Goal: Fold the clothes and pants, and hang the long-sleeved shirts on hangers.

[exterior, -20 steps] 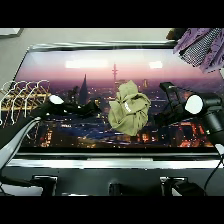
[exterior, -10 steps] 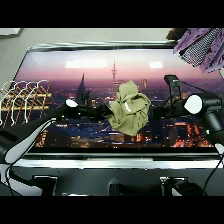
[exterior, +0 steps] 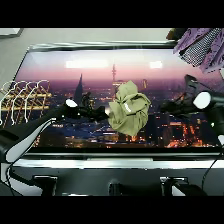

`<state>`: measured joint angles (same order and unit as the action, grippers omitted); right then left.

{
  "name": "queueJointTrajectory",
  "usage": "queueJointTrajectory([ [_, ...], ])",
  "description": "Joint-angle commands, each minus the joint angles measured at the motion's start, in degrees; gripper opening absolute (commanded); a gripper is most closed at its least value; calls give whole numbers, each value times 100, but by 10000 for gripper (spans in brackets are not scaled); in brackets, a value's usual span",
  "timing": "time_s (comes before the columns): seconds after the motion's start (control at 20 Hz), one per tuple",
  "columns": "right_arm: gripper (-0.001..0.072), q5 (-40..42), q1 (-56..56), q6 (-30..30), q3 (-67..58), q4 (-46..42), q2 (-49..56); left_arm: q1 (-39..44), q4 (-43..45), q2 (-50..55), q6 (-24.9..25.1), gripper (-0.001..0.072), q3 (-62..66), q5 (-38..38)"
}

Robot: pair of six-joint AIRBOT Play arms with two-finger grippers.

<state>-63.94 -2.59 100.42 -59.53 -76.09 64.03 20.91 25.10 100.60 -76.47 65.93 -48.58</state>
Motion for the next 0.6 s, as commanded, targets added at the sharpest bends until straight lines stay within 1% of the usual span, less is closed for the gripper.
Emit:
queueJointTrajectory([
  [0.0,656,31,-745,-1217,212,2074,699,-144,-4,-4,-2,27,4,-151],
  [0.1,655,131,-621,-1884,247,2750,1309,-190,-4,-4,-2,27,4,-151],
  [0.25,651,448,-280,-2422,247,3471,2146,-212,-4,-4,-2,27,2,-153],
  [0.3,603,490,-146,-2529,247,3650,2398,-214,-4,-4,-2,27,4,-151],
  [0.35,489,549,-20,-2551,247,3713,2577,-221,-4,-4,-2,26,4,-153],
  [0.4,186,588,96,-2590,247,3713,2673,-232,-4,-11,-2,26,4,-160],
  [0.45,38,612,149,-2586,243,3722,2653,-262,-4,-26,-4,25,20,-199],
  [0.55,32,557,129,-2581,57,3733,2345,-361,70,-120,-7,23,203,-455],
])
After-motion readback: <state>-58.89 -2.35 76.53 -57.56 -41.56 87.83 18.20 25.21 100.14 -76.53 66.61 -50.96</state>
